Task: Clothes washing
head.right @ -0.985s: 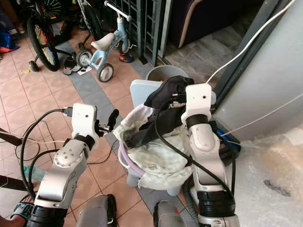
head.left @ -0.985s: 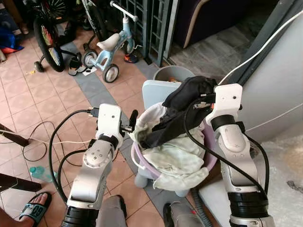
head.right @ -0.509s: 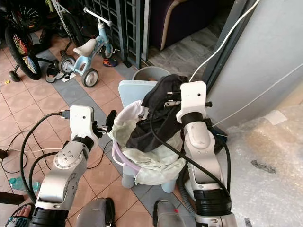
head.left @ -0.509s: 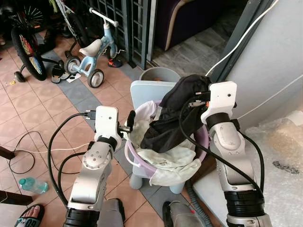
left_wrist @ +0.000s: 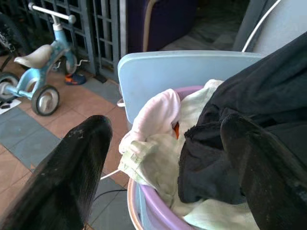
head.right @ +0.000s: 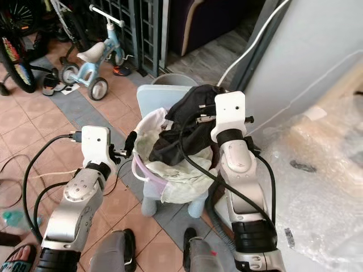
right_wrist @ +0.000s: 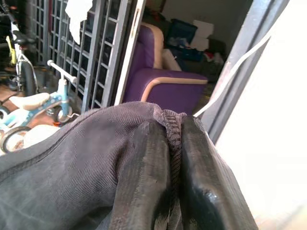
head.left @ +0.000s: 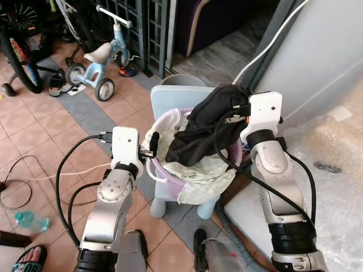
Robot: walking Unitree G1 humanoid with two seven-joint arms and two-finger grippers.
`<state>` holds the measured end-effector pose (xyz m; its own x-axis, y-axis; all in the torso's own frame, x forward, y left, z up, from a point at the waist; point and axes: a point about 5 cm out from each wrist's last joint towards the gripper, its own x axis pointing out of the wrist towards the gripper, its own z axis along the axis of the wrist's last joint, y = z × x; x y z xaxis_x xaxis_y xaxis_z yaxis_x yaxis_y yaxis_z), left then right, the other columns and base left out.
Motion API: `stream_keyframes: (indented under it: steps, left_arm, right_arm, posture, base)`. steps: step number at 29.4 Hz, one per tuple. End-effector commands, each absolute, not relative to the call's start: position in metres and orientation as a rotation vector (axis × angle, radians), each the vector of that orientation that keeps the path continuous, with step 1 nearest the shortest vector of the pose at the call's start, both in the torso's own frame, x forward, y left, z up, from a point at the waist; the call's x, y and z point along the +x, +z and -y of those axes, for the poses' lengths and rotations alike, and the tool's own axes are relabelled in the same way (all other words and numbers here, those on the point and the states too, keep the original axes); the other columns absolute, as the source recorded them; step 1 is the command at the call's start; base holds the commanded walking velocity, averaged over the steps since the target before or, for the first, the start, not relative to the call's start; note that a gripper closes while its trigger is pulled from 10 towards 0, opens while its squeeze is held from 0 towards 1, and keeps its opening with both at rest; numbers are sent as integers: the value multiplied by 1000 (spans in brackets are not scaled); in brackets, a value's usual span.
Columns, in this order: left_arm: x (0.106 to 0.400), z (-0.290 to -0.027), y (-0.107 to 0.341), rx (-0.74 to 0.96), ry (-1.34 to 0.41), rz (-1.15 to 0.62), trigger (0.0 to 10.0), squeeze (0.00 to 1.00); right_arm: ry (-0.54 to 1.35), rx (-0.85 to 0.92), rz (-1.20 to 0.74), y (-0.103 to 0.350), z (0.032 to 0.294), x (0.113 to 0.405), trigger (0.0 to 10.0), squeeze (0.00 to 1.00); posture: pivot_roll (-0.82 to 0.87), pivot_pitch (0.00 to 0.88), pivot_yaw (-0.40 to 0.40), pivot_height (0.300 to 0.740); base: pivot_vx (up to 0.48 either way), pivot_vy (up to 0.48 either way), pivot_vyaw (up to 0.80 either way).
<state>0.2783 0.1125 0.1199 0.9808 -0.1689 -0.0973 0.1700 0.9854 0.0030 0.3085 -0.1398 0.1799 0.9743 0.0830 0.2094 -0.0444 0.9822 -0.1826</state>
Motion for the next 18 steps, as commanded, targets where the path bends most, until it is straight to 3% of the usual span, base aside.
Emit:
stream_keyframes:
  steps: [1, 8, 18]
  left_arm:
    - [275, -112, 115, 14, -162, -114, 10000, 0]
    - [275, -112, 116, -4, -159, -106, 10000, 0]
    - [278, -119, 122, -93, -158, -69, 10000, 0]
  right_arm:
    - [63, -180, 232, 183, 140, 310, 10000, 0]
    - [54, -211, 249, 186, 139, 312, 10000, 0]
    - [-57, -325, 391, 231, 170, 337, 10000, 0]
  posture:
    - [10, 92, -48, 740]
    - [8, 93, -52, 740]
    - [3, 89, -59, 740]
  base:
    - [-296, 0, -488]
    - [0, 0, -579]
    - [25, 0, -782]
